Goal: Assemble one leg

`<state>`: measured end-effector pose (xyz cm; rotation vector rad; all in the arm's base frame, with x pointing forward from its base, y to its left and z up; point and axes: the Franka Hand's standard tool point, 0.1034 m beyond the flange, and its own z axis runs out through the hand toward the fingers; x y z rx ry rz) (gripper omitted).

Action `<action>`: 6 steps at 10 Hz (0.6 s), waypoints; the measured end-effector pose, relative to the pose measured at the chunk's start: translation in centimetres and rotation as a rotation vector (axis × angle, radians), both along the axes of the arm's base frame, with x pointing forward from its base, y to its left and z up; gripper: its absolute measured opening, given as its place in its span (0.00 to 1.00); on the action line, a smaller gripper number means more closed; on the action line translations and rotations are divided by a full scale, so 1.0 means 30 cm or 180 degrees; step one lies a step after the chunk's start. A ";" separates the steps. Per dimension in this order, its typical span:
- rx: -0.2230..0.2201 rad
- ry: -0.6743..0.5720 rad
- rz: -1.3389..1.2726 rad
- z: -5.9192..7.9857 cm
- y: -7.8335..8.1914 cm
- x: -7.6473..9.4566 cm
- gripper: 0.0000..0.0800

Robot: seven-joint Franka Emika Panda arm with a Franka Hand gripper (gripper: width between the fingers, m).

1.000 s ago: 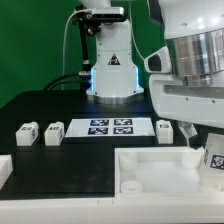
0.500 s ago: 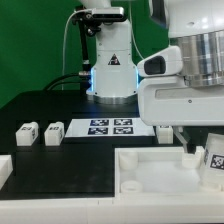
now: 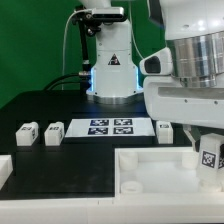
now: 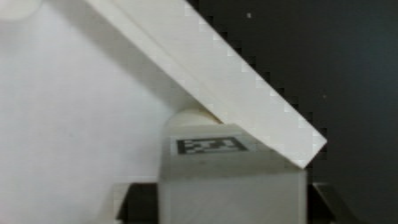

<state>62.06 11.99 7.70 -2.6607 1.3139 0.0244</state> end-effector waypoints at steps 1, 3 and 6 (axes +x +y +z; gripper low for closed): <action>0.0064 0.0054 -0.0351 -0.004 0.000 0.006 0.37; 0.0333 0.0242 -0.1408 -0.005 -0.023 0.022 0.37; 0.0603 0.0494 -0.2514 -0.009 -0.024 0.022 0.38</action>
Offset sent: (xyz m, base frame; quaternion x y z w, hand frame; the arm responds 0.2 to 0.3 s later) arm 0.0268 -0.0109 -0.0003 0.0980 -0.0777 0.4442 0.8871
